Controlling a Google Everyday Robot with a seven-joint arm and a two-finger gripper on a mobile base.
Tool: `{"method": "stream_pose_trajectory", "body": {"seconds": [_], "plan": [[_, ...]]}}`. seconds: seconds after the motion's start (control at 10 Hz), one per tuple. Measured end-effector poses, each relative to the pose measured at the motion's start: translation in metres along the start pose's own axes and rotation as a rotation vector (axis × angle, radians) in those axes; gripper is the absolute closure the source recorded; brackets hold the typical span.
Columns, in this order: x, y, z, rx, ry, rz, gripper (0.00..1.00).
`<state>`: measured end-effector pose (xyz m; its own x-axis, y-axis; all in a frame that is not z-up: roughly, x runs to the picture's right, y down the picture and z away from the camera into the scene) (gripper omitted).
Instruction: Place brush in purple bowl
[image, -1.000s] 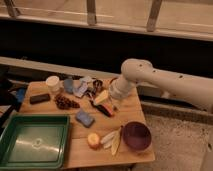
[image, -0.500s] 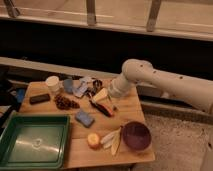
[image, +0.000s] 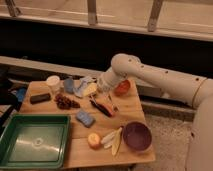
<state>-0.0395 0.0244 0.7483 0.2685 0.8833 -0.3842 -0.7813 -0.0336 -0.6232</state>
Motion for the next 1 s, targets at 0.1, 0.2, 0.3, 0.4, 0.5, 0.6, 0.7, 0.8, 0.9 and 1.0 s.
{"method": "stream_pose_trajectory", "body": {"seconds": [0.1,0.2,0.3,0.4,0.5,0.6,0.7,0.8,0.9,1.0], "plan": [[-0.001,0.001,0.001,-0.001,0.001,-0.002,0.20],[0.000,0.002,0.001,-0.001,0.002,-0.003,0.20],[-0.001,-0.001,0.001,0.012,0.002,-0.009,0.20],[-0.005,0.002,0.004,0.042,0.004,-0.031,0.20],[-0.012,0.006,0.010,0.067,0.004,-0.053,0.20],[-0.023,0.012,0.017,0.111,0.003,-0.084,0.20],[-0.027,0.013,0.022,0.136,0.005,-0.097,0.20],[-0.032,0.014,0.025,0.155,0.005,-0.109,0.20],[-0.037,0.013,0.030,0.171,0.008,-0.119,0.20],[-0.044,0.013,0.038,0.178,0.017,-0.127,0.20]]}}
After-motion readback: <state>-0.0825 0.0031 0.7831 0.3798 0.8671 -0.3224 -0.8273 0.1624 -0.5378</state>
